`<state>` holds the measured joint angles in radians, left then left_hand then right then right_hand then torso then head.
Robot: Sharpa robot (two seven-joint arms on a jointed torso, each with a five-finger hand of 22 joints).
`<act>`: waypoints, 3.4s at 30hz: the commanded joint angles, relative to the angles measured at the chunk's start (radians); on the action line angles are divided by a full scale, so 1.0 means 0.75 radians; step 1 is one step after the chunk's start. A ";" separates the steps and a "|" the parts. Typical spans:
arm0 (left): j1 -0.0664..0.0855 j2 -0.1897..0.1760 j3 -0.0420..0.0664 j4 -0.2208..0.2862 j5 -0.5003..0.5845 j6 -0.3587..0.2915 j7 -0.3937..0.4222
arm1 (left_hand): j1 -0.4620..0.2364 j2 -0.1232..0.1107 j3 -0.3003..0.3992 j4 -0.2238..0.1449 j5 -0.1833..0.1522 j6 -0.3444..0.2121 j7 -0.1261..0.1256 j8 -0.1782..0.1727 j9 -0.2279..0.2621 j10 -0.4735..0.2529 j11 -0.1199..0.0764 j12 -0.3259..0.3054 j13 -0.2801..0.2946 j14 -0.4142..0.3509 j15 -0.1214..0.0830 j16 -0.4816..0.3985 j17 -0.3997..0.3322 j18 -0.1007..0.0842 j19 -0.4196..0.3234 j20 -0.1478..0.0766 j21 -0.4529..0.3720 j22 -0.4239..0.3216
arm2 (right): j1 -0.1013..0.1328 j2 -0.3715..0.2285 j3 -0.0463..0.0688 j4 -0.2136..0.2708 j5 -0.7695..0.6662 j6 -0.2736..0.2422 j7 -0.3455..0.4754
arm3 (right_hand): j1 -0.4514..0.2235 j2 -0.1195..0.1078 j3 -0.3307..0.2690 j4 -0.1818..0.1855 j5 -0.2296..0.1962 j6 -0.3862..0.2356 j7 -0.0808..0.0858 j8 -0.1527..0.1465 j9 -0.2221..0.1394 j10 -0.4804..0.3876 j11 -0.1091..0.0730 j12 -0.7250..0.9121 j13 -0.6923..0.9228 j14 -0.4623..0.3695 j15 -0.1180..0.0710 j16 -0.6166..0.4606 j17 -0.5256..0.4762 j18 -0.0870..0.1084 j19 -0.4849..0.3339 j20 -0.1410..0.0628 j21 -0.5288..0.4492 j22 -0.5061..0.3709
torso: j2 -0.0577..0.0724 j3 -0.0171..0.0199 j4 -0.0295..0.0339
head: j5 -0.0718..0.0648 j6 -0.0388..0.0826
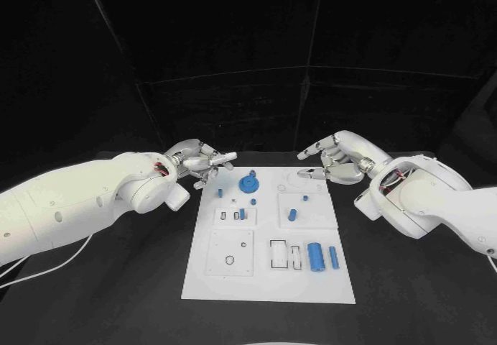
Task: Assemble the parts on the task board
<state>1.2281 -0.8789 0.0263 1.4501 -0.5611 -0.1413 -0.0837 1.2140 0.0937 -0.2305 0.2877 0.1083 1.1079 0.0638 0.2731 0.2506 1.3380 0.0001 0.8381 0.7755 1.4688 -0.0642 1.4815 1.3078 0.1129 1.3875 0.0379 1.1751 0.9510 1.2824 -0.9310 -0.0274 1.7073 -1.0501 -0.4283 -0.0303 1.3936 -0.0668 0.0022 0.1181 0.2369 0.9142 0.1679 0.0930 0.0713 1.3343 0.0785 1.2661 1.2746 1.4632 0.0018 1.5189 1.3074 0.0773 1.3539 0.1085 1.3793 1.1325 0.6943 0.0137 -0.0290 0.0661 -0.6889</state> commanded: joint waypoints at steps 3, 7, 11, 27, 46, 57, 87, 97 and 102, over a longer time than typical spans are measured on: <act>0.032 0.043 -0.007 -0.009 -0.442 0.248 -0.447 | 0.005 0.012 -0.031 0.001 -0.005 -0.063 0.003 0.147 0.144 -0.019 -0.015 0.344 0.345 0.132 -0.010 0.106 0.335 -0.044 0.027 0.003 0.176 0.235 | 0.009 -0.002 0.009 -0.049 0.113 0.037 0.032 | 0.015 0.007 -0.012 0.000 0.009 0.011 -0.003 0.009 0.002 -0.011 0.000 -0.007 -0.003 0.106 0.000 -0.008 0.197 0.014 -0.011 0.001 -0.010 -0.005 | -0.031 0.0108 0.0078 | -0.001 -0.016; 0.069 0.097 -0.054 -0.038 -0.546 0.339 -0.521 | 0.021 0.028 -0.038 0.000 -0.005 -0.125 -0.002 0.224 0.235 -0.045 -0.013 0.386 0.387 0.134 -0.011 0.113 0.343 -0.055 0.061 -0.002 0.237 0.321 | 0.012 0.010 0.012 -0.083 0.117 0.043 0.025 | 0.017 0.008 -0.013 0.000 0.012 0.012 -0.004 0.010 0.002 -0.011 -0.001 -0.007 -0.003 0.106 0.000 -0.010 0.194 0.014 -0.011 0.001 -0.011 -0.007 | -0.038 0.0125 0.0098 | -0.002 -0.023; 0.102 0.161 -0.103 -0.079 -0.593 0.406 -0.557 | 0.034 0.039 -0.038 -0.002 -0.004 -0.160 0.002 0.248 0.270 -0.076 -0.010 0.363 0.364 0.131 -0.011 0.105 0.334 -0.052 0.064 -0.002 0.231 0.310 | 0.013 0.028 0.014 -0.110 0.115 0.050 0.017 | 0.019 0.009 -0.016 -0.001 0.016 0.013 -0.004 0.012 0.002 -0.012 -0.001 -0.008 -0.005 0.105 -0.001 -0.012 0.190 0.015 -0.014 0.000 -0.014 -0.012 | -0.041 0.0119 0.0104 | 0.000 -0.027; 0.140 0.307 -0.183 -0.143 -0.656 0.479 -0.594 | -0.040 0.067 -0.085 0.004 -0.048 -0.201 -0.009 0.337 0.385 -0.033 -0.018 0.457 0.461 0.136 -0.016 0.119 0.351 -0.075 0.120 -0.007 0.306 0.439 | 0.013 0.076 0.014 -0.165 0.095 0.073 -0.013 | 0.025 0.015 -0.032 0.001 0.046 0.011 -0.006 0.016 0.001 -0.017 -0.003 -0.016 -0.015 0.099 -0.003 -0.025 0.169 0.020 -0.025 -0.003 -0.029 -0.038 | -0.038 0.0103 0.0125 | -0.005 -0.046; 0.142 0.374 -0.205 -0.179 -0.657 0.495 -0.601 | -0.048 0.064 -0.094 0.002 -0.054 -0.206 -0.010 0.347 0.401 -0.028 -0.020 0.468 0.472 0.136 -0.017 0.119 0.351 -0.078 0.125 -0.008 0.316 0.456 | 0.013 0.102 0.014 -0.192 0.083 0.090 -0.028 | 0.039 0.022 -0.053 0.002 0.109 0.009 -0.007 0.022 -0.001 -0.024 -0.006 -0.027 -0.030 0.097 -0.006 -0.036 0.155 0.023 -0.031 -0.006 -0.044 -0.060 | -0.037 0.0107 0.0105 | -0.002 -0.058; 0.141 0.404 -0.216 -0.213 -0.654 0.525 -0.606 | -0.029 0.063 -0.091 -0.005 -0.038 -0.215 -0.011 0.357 0.419 -0.029 -0.021 0.471 0.475 0.136 -0.018 0.119 0.351 -0.079 0.127 -0.009 0.318 0.461 | 0.013 0.112 0.014 -0.200 0.083 0.098 -0.029 | 0.039 0.023 -0.054 0.003 0.112 0.009 -0.007 0.023 -0.001 -0.024 -0.006 -0.028 -0.031 0.096 -0.006 -0.037 0.153 0.024 -0.032 -0.006 -0.045 -0.063 | -0.038 0.0089 0.0099 | -0.002 -0.063; 0.139 0.430 -0.233 -0.234 -0.626 0.542 -0.611 | 0.018 0.067 -0.071 -0.017 -0.027 -0.226 -0.012 0.371 0.448 -0.029 -0.022 0.474 0.479 0.136 -0.019 0.119 0.351 -0.081 0.129 -0.010 0.324 0.474 | 0.013 0.131 0.014 -0.215 0.083 0.105 -0.028 | 0.037 0.025 -0.057 0.005 0.117 0.011 -0.007 0.025 0.000 -0.024 -0.006 -0.028 -0.031 0.096 -0.006 -0.039 0.150 0.025 -0.035 -0.006 -0.049 -0.069 | -0.037 0.0086 0.0131 | -0.004 -0.071; 0.138 0.434 -0.233 -0.232 -0.612 0.538 -0.609 | 0.098 0.082 -0.014 -0.053 -0.023 -0.237 -0.015 0.382 0.476 -0.028 -0.025 0.475 0.481 0.136 -0.021 0.119 0.351 -0.081 0.128 -0.012 0.323 0.474 | 0.013 0.140 0.014 -0.223 0.083 0.110 -0.030 | 0.037 0.027 -0.058 0.006 0.120 0.011 -0.008 0.026 0.000 -0.023 -0.006 -0.026 -0.030 0.096 -0.006 -0.039 0.150 0.025 -0.034 -0.006 -0.049 -0.069 | -0.037 0.0078 0.0114 | -0.002 -0.076; 0.138 0.435 -0.233 -0.232 -0.610 0.530 -0.605 | 0.216 0.112 0.082 -0.124 -0.014 -0.253 -0.026 0.376 0.485 -0.035 -0.035 0.466 0.475 0.136 -0.030 0.119 0.351 -0.077 0.121 -0.020 0.312 0.459 | 0.013 0.143 0.014 -0.227 0.083 0.114 -0.033 | 0.037 0.027 -0.058 0.006 0.120 0.011 -0.008 0.026 0.000 -0.023 -0.006 -0.026 -0.030 0.096 -0.006 -0.039 0.150 0.025 -0.034 -0.006 -0.049 -0.069 | -0.036 0.0086 0.0125 | -0.002 -0.078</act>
<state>1.3308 -0.5538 -0.1487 1.2750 -1.0265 0.2611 -0.5359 1.3648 0.1724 -0.1751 0.1971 0.0941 0.9248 0.0443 0.5579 0.6136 1.3123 -0.0189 1.1890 1.1346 1.4634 -0.0804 1.5677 1.3075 0.0690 1.4665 0.0298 1.4114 1.2956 1.2900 -0.8250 -0.0179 1.5369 -0.9848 -0.3512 -0.0557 1.4108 -0.0495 -0.0331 0.1232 0.3214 0.9177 0.1644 0.1073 0.0708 1.3237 0.0750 1.2489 1.2527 1.4633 0.0018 1.4954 1.3076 0.0774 1.3365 0.1051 1.3461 1.0818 0.6667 0.0198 -0.0196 0.0649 -0.7468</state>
